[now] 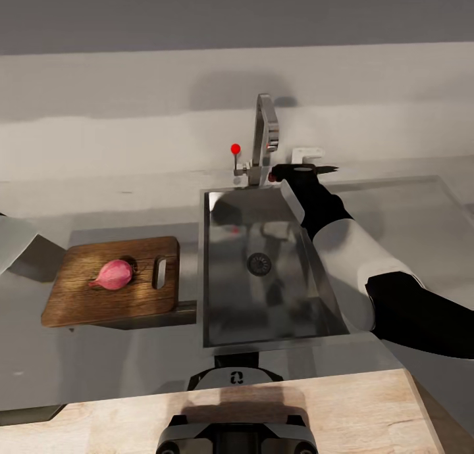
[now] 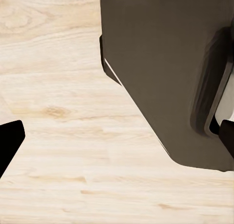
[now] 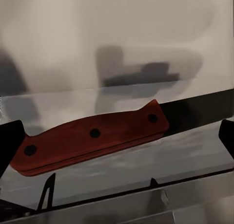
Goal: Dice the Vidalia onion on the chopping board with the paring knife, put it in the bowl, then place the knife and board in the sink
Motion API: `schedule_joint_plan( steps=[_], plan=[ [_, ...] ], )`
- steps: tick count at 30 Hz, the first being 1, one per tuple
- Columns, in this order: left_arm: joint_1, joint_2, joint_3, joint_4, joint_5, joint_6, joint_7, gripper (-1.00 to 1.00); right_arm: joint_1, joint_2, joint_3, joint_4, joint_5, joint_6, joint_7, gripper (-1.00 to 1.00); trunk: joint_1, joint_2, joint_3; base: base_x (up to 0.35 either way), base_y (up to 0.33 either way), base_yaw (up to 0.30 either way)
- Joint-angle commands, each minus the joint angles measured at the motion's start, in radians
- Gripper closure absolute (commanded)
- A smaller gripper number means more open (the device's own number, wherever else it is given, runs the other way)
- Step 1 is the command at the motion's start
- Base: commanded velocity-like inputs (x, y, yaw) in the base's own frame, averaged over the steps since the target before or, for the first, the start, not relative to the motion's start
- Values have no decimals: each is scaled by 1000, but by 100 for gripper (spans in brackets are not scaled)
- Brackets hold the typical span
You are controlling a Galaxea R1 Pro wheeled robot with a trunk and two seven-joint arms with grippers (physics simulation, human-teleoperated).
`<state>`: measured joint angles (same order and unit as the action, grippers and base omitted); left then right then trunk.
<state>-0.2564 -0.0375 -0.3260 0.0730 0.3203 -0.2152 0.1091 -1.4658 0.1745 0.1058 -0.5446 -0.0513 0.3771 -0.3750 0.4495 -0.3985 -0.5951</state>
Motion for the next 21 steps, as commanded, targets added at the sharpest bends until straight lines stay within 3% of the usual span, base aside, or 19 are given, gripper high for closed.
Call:
schedule_joint_plan(
  steps=[1,21],
  plan=[
    [-1,-1,-8,4,6,-7,1,-100,-1,0,3,-2,-5,5,-7,-100,1,-2,-1,0,0,0],
    [-1,1,-8,4,6,-7,1,-100,-1,0,2,-2,-11,5,-8,-100,1,-2,-1,0,0,0]
  ],
)
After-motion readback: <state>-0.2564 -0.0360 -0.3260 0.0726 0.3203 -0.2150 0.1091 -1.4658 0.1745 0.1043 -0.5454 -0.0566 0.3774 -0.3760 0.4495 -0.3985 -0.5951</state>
